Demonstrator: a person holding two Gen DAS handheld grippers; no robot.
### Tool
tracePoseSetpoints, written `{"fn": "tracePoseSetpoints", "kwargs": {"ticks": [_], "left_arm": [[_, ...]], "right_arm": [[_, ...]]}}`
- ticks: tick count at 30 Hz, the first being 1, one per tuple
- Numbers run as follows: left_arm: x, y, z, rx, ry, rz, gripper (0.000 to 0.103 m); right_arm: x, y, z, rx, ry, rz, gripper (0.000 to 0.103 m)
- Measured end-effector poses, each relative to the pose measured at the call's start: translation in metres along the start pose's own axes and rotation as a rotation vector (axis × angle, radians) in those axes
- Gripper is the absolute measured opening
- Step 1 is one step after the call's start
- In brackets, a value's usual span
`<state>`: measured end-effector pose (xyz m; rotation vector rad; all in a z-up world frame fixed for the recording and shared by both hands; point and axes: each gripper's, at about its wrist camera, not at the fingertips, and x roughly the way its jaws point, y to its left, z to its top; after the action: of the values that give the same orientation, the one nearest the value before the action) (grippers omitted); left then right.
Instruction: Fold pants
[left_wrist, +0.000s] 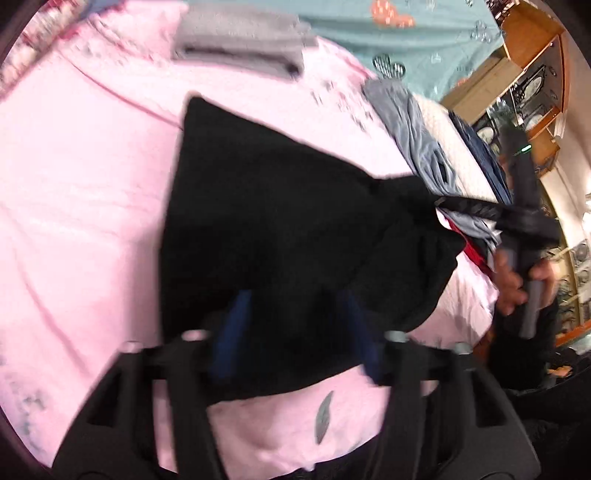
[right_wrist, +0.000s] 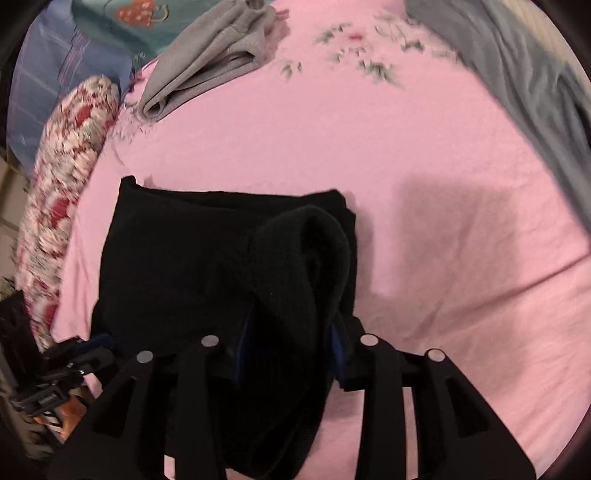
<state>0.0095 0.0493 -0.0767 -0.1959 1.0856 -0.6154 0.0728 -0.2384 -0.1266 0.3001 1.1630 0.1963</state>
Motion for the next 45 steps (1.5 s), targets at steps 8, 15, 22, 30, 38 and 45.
{"fn": "tracePoseSetpoints", "kwargs": {"ticks": [8, 15, 22, 30, 38, 45], "left_arm": [[-0.002, -0.005, 0.003, 0.017, 0.042, -0.093, 0.044], [0.02, -0.001, -0.002, -0.001, 0.116, -0.081, 0.025], [0.02, -0.008, -0.006, 0.045, 0.11, -0.052, 0.025], [0.026, -0.013, -0.007, 0.047, 0.115, -0.028, 0.027], [-0.013, -0.024, -0.005, 0.086, -0.024, 0.061, 0.078], [-0.044, 0.045, 0.007, -0.136, -0.071, 0.135, 0.091]], "right_arm": [[-0.049, 0.118, 0.048, -0.337, -0.14, -0.037, 0.064], [0.069, 0.219, 0.107, -0.531, 0.067, -0.098, 0.064], [0.12, 0.21, 0.112, -0.52, 0.194, -0.048, 0.006], [0.13, 0.227, 0.104, -0.535, 0.128, -0.15, 0.005], [0.083, 0.227, 0.096, -0.561, 0.008, -0.209, 0.04], [-0.057, 0.145, 0.039, -0.367, -0.298, -0.148, 0.093]]}}
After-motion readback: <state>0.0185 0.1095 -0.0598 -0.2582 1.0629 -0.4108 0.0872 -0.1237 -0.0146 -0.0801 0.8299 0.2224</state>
